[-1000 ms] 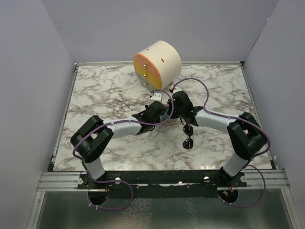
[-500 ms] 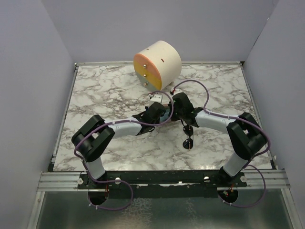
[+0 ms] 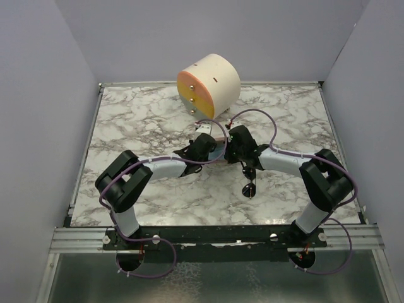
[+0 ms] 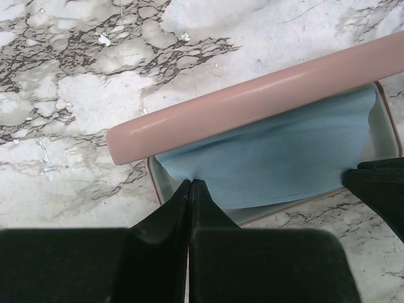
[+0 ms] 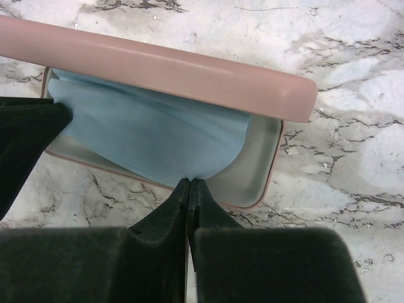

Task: Organize the sunglasses
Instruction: Place the glasses cleaning cloth in the sunglasses case.

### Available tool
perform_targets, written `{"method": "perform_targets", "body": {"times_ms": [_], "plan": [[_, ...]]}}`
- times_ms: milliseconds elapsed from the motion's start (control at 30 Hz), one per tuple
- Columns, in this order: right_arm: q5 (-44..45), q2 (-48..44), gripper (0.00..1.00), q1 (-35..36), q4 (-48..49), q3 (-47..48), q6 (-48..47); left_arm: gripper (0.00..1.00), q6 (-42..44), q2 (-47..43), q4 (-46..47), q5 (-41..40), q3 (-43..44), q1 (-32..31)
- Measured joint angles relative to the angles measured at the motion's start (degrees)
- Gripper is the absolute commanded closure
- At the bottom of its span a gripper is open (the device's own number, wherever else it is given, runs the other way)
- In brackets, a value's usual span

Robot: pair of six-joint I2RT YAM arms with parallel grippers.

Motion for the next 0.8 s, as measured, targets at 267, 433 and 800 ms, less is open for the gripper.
{"method": "perform_targets", "body": {"times_ms": [267, 433, 800], "plan": [[-0.13, 0.00, 0.99, 0.00, -0.04, -0.11, 0.24, 1.00, 0.59, 1.14, -0.04, 1.11, 0.00, 0.72], [-0.13, 0.00, 0.99, 0.00, -0.07, -0.63, 0.26, 1.00, 0.76, 1.60, -0.33, 2.29, 0.42, 0.74], [-0.13, -2.54, 0.99, 0.00, 0.00, -0.85, 0.24, 1.00, 2.93, 1.11, -1.99, 2.78, 4.11, 0.72]]}}
